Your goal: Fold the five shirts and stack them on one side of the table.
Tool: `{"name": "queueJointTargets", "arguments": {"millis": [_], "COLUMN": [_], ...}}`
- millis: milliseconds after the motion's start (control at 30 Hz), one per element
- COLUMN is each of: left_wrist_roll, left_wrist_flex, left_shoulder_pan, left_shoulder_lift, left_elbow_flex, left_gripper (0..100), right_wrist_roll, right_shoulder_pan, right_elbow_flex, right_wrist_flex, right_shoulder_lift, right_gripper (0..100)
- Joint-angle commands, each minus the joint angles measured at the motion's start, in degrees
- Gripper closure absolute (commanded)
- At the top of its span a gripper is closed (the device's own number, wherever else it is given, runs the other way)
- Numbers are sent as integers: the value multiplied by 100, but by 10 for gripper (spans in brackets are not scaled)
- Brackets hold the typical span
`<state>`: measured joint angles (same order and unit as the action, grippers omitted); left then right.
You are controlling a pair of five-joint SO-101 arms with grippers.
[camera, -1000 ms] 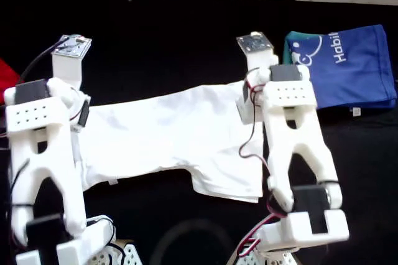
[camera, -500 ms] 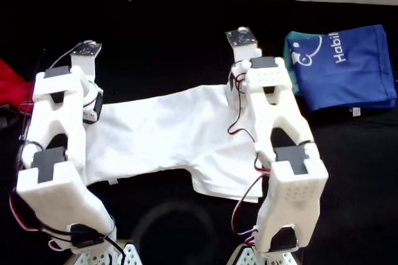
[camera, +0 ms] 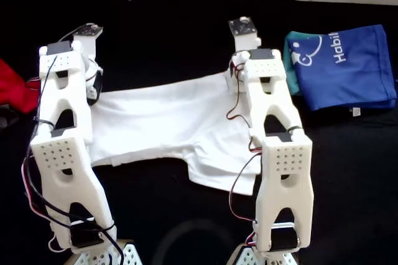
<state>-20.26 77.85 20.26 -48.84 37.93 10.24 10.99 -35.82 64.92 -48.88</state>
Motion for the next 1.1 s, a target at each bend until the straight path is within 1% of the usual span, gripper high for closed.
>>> {"name": "queueJointTargets", "arguments": {"millis": [0, 133, 267, 367, 433, 500, 600, 700, 833, 933, 1067], "left_wrist_roll": [35, 35, 44, 185, 220, 264, 343, 352, 316, 316, 316], "left_wrist_flex": [677, 1538, 2347, 2391, 2409, 2409, 2400, 2391, 2295, 1477, 334], "left_shoulder_pan": [-31, -31, -40, 22, 40, 31, 22, 31, 48, 101, 145], "left_shoulder_lift": [-558, -1121, -1305, -1182, -866, -374, 637, 1727, 3090, 4040, 5200], "left_elbow_flex": [1631, 3020, 4180, 4435, 4207, 3679, 2475, 884, -1420, -3073, -5182], "left_gripper": [991, 991, 991, 991, 991, 991, 991, 991, 989, 989, 990], "right_wrist_roll": [-44, -44, -44, -53, -53, -53, -53, -53, -123, -404, -404], "right_shoulder_pan": [-110, -110, -110, -110, -110, -101, -101, -127, -57, 127, 435], "right_elbow_flex": [-910, -1613, -2396, -3020, -3468, -3908, -4514, -4769, -4699, -4066, -2378], "right_wrist_flex": [505, 1253, 1842, 2264, 2615, 2985, 3538, 3635, 3644, 3644, 3635], "right_shoulder_lift": [-207, -295, -295, -295, -295, -303, -330, -286, -22, 646, 1719], "right_gripper": [993, 993, 993, 993, 993, 993, 993, 993, 993, 993, 993]}}
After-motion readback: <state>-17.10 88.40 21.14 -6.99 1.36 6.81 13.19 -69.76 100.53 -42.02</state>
